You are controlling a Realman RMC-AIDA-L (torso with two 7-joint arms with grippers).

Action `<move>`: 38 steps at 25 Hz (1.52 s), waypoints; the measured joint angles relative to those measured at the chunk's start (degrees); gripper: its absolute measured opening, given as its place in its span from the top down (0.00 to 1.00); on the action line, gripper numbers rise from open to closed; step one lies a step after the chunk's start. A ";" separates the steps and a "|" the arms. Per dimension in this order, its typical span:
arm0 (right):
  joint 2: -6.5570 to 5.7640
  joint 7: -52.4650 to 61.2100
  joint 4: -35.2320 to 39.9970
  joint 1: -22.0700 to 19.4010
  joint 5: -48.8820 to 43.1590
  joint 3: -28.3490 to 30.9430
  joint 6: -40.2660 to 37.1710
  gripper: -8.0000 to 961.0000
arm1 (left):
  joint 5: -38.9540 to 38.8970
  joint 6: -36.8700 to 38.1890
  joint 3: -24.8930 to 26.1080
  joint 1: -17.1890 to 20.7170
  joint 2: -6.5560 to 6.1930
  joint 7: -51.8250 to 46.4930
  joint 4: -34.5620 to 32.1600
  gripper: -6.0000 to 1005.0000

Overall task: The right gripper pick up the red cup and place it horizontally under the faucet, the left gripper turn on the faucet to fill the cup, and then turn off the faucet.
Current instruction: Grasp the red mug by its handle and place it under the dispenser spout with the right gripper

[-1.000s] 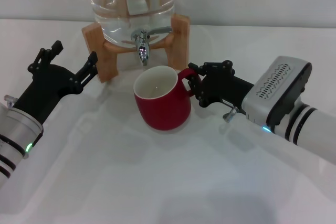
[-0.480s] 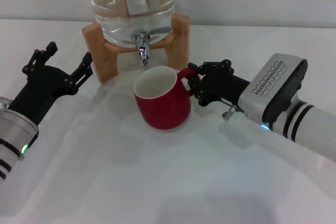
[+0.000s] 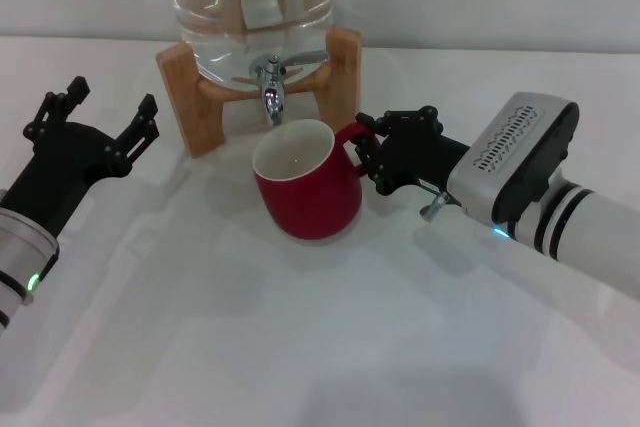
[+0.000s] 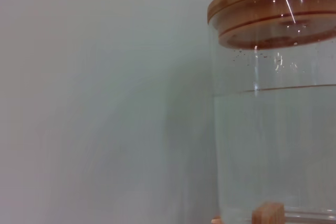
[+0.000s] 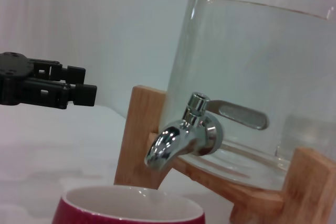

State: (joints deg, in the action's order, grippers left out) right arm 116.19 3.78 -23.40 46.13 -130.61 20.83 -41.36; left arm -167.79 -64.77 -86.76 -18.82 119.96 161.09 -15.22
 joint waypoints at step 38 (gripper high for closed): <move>0.00 -0.43 0.38 2.30 0.12 0.90 2.42 0.86 | 0.10 0.00 -0.52 -0.79 0.27 0.10 -0.07 0.13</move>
State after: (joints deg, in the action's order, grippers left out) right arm 116.19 3.35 -23.02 48.44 -130.49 21.73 -38.94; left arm -167.70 -64.77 -87.29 -19.61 120.23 161.19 -15.29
